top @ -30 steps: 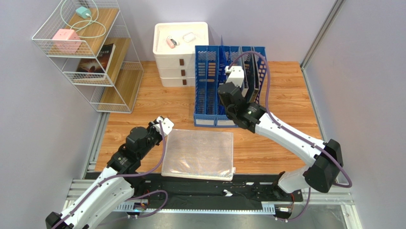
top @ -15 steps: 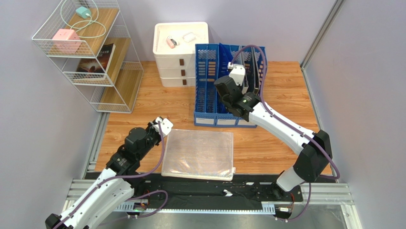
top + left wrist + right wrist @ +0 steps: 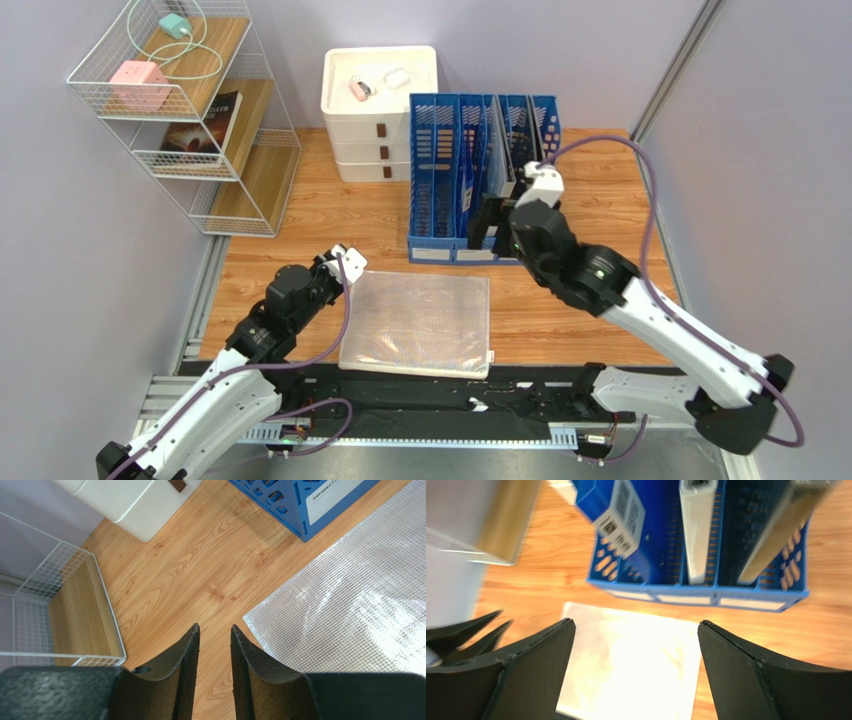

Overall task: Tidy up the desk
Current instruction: Pick up the storage bag from the corner of the board.

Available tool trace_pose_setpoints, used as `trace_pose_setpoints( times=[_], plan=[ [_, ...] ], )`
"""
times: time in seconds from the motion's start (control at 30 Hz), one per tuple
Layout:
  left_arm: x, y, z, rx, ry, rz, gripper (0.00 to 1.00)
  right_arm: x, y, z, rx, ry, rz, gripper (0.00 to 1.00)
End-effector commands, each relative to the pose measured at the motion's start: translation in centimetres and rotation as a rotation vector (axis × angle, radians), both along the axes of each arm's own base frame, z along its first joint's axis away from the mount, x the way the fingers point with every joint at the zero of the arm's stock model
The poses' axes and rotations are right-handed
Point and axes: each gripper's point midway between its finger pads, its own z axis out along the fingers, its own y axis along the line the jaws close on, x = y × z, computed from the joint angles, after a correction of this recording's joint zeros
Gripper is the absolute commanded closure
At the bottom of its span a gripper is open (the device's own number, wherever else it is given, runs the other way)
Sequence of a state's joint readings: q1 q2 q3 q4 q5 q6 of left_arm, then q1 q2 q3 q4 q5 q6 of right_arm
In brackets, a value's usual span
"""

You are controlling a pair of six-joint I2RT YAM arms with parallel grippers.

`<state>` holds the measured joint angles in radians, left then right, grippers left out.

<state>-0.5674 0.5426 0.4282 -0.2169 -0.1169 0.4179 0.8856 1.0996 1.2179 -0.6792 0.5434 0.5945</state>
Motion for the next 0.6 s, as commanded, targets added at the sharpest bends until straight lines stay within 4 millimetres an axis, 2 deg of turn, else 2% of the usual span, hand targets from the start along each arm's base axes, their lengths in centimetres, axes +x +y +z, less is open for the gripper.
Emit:
trace_pose_setpoints(
  times=[0.0,0.03,0.07,0.1,0.17,0.2,0.27,0.3,0.33,0.43,0.57],
  plan=[
    [0.2,0.3,0.2,0.065,-0.028,-0.018,0.64,-4.4,-2.0,-4.1,0.070,0.134,-0.032,0.00],
    [0.2,0.3,-0.3,0.087,-0.026,-0.030,0.64,-5.5,-3.1,-5.4,0.070,0.167,-0.052,0.00],
    [0.2,0.3,-0.9,0.112,-0.021,-0.044,0.64,-6.3,-3.8,-8.4,0.044,0.216,-0.064,0.00],
    [0.0,0.4,-2.3,0.171,0.002,-0.071,0.64,-7.1,-3.9,-10.0,0.075,0.261,-0.090,0.00],
    [-0.3,0.2,-3.9,0.220,0.042,-0.114,0.64,-8.7,-3.3,-12.1,0.116,0.313,-0.057,0.00],
    [-0.4,0.3,-5.4,0.266,0.079,-0.136,0.64,-9.7,-3.6,-14.8,0.101,0.367,-0.071,0.00],
    [-0.5,0.3,-6.5,0.303,0.113,-0.153,0.64,-11.2,-2.9,-16.8,0.111,0.422,-0.036,0.00],
    [-0.6,0.3,-7.6,0.334,0.148,-0.165,0.64,-12.0,-3.0,-18.7,0.113,0.464,-0.046,0.00],
    [-0.6,0.3,-8.0,0.345,0.162,-0.172,0.64,-13.0,-2.2,-19.5,0.133,0.496,-0.013,0.01],
    [-0.7,0.2,-9.1,0.376,0.186,-0.194,0.64,-14.7,-1.6,-21.4,0.173,0.560,0.005,0.03],
    [-0.6,-0.3,-9.7,0.405,0.191,-0.211,0.64,-16.2,-1.0,-22.4,0.245,0.600,0.017,0.06]
  ],
)
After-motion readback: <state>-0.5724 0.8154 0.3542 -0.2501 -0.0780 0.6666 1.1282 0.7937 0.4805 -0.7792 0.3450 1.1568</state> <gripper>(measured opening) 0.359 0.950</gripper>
